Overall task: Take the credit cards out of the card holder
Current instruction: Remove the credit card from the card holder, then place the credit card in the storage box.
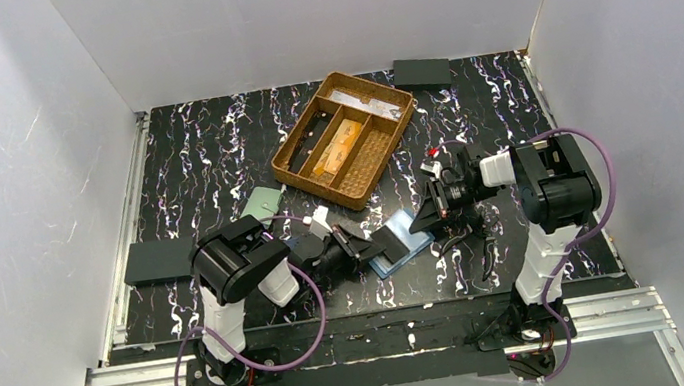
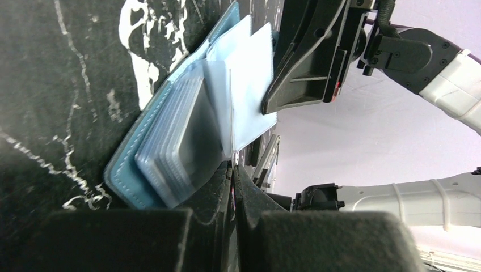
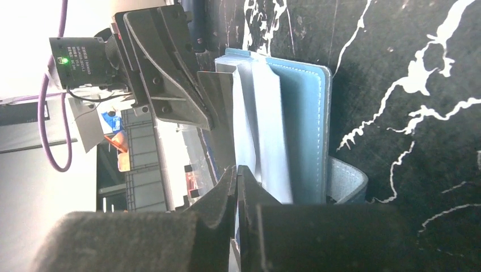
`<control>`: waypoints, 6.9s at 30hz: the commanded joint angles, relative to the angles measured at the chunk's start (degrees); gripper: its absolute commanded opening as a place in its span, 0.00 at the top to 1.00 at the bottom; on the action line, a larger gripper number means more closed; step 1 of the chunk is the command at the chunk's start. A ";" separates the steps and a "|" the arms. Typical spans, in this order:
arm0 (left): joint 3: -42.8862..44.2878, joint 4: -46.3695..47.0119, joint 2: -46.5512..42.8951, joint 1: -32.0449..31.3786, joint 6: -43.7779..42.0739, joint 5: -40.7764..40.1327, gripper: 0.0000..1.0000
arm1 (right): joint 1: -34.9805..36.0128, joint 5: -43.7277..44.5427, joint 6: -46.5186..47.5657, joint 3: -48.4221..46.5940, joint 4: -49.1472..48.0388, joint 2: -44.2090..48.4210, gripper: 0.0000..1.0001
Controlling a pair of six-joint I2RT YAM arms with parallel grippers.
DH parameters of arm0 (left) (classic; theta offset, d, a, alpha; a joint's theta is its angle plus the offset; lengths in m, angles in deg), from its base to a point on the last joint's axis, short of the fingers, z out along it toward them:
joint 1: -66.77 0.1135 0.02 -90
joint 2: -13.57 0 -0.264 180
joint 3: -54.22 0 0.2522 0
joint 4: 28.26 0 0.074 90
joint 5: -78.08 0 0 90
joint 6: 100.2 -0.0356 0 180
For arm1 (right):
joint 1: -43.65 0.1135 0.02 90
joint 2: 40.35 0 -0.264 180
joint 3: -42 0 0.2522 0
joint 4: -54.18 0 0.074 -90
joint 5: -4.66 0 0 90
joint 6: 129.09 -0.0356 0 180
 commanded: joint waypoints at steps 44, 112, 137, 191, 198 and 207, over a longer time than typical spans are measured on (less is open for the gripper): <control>9.08 -46.30 -38.19 -13.47 -60.54 -3.72 1.00 | 9.74 -2.65 92.02 -8.92 63.02 24.59 0.02; -1.23 -1.83 -28.56 -9.12 7.01 -7.79 0.42 | 20.51 14.54 129.09 11.94 22.04 77.33 0.99; 0.39 -1.74 -27.94 -9.10 3.44 -5.57 1.00 | 20.59 15.24 128.02 14.74 20.92 77.69 0.99; -8.44 -12.32 -55.12 -8.82 -33.55 -14.59 1.00 | 21.21 -1.35 -16.93 8.18 -30.28 45.26 0.67; -11.57 -12.82 -57.35 -8.70 -30.73 -16.45 0.68 | 21.06 -3.22 -12.83 6.74 -25.49 45.69 0.99; -1.99 -72.04 -87.96 -3.12 -46.15 -4.12 0.05 | 23.21 7.12 53.09 -16.06 48.18 28.98 0.99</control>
